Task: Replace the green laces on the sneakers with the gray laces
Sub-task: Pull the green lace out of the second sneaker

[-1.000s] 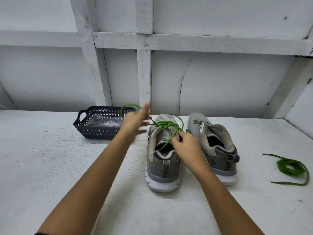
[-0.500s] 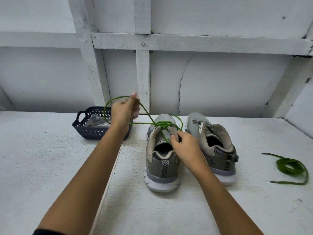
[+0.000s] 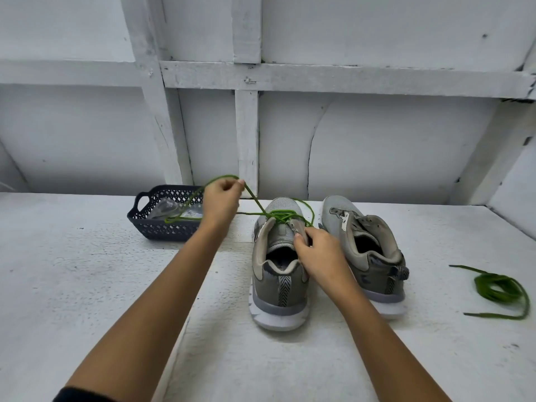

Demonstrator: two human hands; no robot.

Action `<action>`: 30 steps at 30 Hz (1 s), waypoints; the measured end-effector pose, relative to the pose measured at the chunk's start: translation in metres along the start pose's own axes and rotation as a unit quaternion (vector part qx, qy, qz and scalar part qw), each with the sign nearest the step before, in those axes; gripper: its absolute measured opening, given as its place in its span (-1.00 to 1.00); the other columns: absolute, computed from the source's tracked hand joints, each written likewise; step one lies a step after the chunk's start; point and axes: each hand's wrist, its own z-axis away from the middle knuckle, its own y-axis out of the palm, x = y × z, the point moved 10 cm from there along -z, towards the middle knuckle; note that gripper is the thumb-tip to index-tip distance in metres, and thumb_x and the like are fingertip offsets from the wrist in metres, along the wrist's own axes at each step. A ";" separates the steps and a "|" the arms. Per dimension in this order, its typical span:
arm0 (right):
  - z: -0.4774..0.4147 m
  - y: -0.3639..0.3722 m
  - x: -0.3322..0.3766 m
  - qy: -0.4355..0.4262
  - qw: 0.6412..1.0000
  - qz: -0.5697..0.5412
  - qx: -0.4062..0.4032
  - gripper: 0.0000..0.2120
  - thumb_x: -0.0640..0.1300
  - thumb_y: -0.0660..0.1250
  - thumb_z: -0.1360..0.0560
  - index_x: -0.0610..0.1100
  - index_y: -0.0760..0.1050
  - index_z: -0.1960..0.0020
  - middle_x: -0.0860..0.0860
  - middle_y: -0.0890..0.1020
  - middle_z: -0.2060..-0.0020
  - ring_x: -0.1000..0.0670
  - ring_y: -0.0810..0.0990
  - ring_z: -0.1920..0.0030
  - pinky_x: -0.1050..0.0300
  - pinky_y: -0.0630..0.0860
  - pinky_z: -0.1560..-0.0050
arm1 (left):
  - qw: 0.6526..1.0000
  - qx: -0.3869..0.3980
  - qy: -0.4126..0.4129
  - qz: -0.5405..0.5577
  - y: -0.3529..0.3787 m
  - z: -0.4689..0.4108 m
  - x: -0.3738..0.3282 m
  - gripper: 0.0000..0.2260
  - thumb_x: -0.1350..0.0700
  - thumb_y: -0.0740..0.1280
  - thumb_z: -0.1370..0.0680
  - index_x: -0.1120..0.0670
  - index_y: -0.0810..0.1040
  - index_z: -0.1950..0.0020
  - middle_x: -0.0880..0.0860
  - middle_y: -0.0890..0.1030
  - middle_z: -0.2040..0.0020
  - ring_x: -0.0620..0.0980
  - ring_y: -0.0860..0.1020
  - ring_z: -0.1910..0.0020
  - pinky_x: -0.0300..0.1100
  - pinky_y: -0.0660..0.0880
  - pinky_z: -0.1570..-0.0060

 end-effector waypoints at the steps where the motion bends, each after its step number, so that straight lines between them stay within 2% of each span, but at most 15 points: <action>1: 0.000 0.001 -0.002 0.003 1.000 -0.001 0.002 -0.74 -0.14 0.18 -0.56 -0.15 0.34 0.31 -0.02 0.41 0.36 -0.05 0.39 0.25 0.13 0.10 0.32 | 0.999 -0.024 0.008 0.021 -0.011 -0.005 -0.007 -0.81 0.18 0.26 -0.58 0.08 0.51 0.23 0.03 0.51 0.29 -0.02 0.46 0.27 -0.12 0.47 0.17; 3: -0.001 0.003 -0.003 0.005 1.000 -0.002 0.010 -0.69 -0.14 0.18 -0.56 -0.11 0.30 0.36 0.01 0.39 0.39 -0.05 0.39 0.26 0.11 0.09 0.34 | 0.997 -0.068 0.024 0.031 -0.033 -0.012 -0.018 -0.80 0.19 0.22 -0.59 0.09 0.46 0.24 0.04 0.48 0.28 0.00 0.45 0.26 -0.14 0.46 0.19; 5: -0.002 0.004 -0.002 0.004 1.000 0.006 0.024 -0.67 -0.12 0.18 -0.56 -0.09 0.29 0.37 0.02 0.39 0.40 -0.05 0.39 0.26 0.14 0.16 0.40 | 0.997 -0.064 0.043 -0.024 -0.042 -0.017 -0.024 -0.81 0.18 0.19 -0.56 0.11 0.42 0.25 0.06 0.44 0.30 0.00 0.40 0.25 -0.08 0.39 0.18; 7: -0.005 0.001 0.002 0.005 0.999 0.014 0.043 -0.67 -0.04 0.16 -0.59 -0.16 0.40 0.31 -0.02 0.46 0.37 -0.06 0.43 0.24 0.16 0.25 0.36 | 0.990 -0.009 0.058 -0.124 -0.034 -0.013 -0.028 -0.79 0.11 0.17 -0.53 0.13 0.39 0.29 0.03 0.41 0.38 0.00 0.37 0.32 -0.12 0.33 0.21; 9: -0.014 -0.008 0.005 0.018 0.998 0.023 0.051 -0.60 0.03 0.09 -0.62 -0.18 0.49 0.23 -0.11 0.57 0.28 -0.11 0.51 0.17 0.11 0.31 0.23 | 0.961 0.061 0.080 -0.256 -0.021 -0.004 -0.028 -0.72 0.00 0.15 -0.48 0.12 0.37 0.38 0.01 0.39 0.46 0.00 0.34 0.42 -0.19 0.28 0.30; 11: -0.032 -0.019 0.006 0.019 0.998 0.053 0.033 -0.60 -0.01 0.09 -0.63 -0.24 0.55 0.16 -0.20 0.63 0.16 -0.18 0.57 0.05 0.07 0.38 0.11 | 0.905 0.160 0.081 -0.386 -0.005 0.004 -0.019 -0.66 -0.02 0.16 -0.52 0.14 0.37 0.40 0.05 0.39 0.46 0.02 0.33 0.45 -0.19 0.29 0.32; 13: -0.055 -0.022 0.007 0.015 0.994 0.103 0.029 -0.72 -0.14 0.17 -0.59 -0.28 0.60 0.00 -0.24 0.64 0.05 -0.23 0.56 -0.04 0.06 0.43 0.02 | 0.824 0.265 0.045 -0.498 0.007 0.012 -0.001 -0.62 0.02 0.18 -0.58 0.15 0.43 0.39 0.05 0.43 0.46 -0.01 0.36 0.47 -0.18 0.38 0.30; 16: -0.081 0.000 -0.001 0.021 0.978 0.180 0.101 -0.76 -0.30 0.22 -0.50 -0.28 0.58 -0.10 -0.23 0.63 0.00 -0.20 0.58 -0.02 0.06 0.50 0.01 | 0.714 0.301 0.042 -0.631 0.014 0.017 0.010 -0.63 -0.04 0.21 -0.58 0.12 0.45 0.36 0.03 0.52 0.36 -0.01 0.49 0.36 -0.14 0.49 0.14; 17: -0.085 0.010 -0.006 0.022 0.970 0.205 0.130 -0.77 -0.31 0.22 -0.49 -0.29 0.57 -0.09 -0.22 0.63 0.03 -0.19 0.58 0.02 0.07 0.50 0.07 | 0.707 0.282 0.072 -0.644 0.021 0.015 0.006 -0.69 -0.03 0.22 -0.58 0.14 0.47 0.27 0.06 0.55 0.23 0.03 0.52 0.23 -0.09 0.50 0.07; 19: -0.090 0.023 -0.011 0.013 0.958 0.238 0.162 -0.82 -0.30 0.22 -0.49 -0.30 0.55 -0.01 -0.21 0.61 0.11 -0.19 0.55 0.10 0.11 0.43 0.18 | 0.744 0.246 0.139 -0.606 0.038 0.012 -0.003 -0.79 0.05 0.23 -0.58 0.17 0.51 -0.05 0.13 0.53 -0.09 0.11 0.51 -0.05 -0.02 0.47 -0.08; 20: -0.092 0.025 -0.011 0.007 0.956 0.244 0.161 -0.86 -0.30 0.22 -0.48 -0.29 0.54 0.06 -0.22 0.62 0.11 -0.19 0.54 0.13 0.13 0.39 0.20 | 0.761 0.239 0.162 -0.580 0.046 0.013 -0.005 -0.74 0.08 0.22 -0.58 0.15 0.48 -0.21 0.14 0.48 -0.21 0.13 0.47 -0.16 0.00 0.45 -0.15; 22: -0.094 0.023 -0.009 -0.007 0.956 0.253 0.151 -0.92 -0.29 0.23 -0.48 -0.23 0.47 0.18 -0.24 0.60 0.13 -0.17 0.49 0.19 0.14 0.34 0.22 | 0.754 0.257 0.184 -0.576 0.062 0.015 0.002 -0.65 0.06 0.22 -0.59 0.12 0.41 -0.36 0.14 0.39 -0.32 0.14 0.39 -0.29 0.04 0.40 -0.23; 26: -0.092 0.012 -0.001 -0.005 0.963 0.224 0.153 -0.85 -0.19 0.27 -0.46 -0.20 0.39 0.27 -0.13 0.49 0.32 -0.12 0.45 0.20 0.14 0.31 0.31 | 0.687 0.267 0.205 -0.644 0.071 0.014 0.020 -0.68 0.01 0.14 -0.61 0.15 0.53 -0.22 0.14 0.44 -0.26 0.15 0.44 -0.21 0.03 0.38 -0.16; 28: -0.089 0.000 0.009 0.001 0.974 0.166 0.154 -0.86 -0.18 0.25 -0.46 -0.17 0.39 0.26 -0.11 0.54 0.28 -0.11 0.50 0.19 0.11 0.39 0.23 | 0.715 0.242 0.218 -0.619 0.067 0.012 0.009 -0.74 0.10 0.14 -0.59 0.17 0.54 -0.11 0.15 0.55 -0.13 0.15 0.51 -0.07 -0.05 0.38 -0.03; 30: -0.083 -0.009 0.021 0.000 0.980 0.107 0.167 -0.83 -0.19 0.22 -0.46 -0.14 0.38 0.31 -0.09 0.58 0.31 -0.06 0.56 0.24 0.11 0.45 0.19 | 0.775 0.235 0.204 -0.550 0.060 0.010 -0.007 -0.79 0.15 0.16 -0.57 0.19 0.54 -0.04 0.14 0.61 0.03 0.13 0.53 0.10 -0.14 0.38 0.15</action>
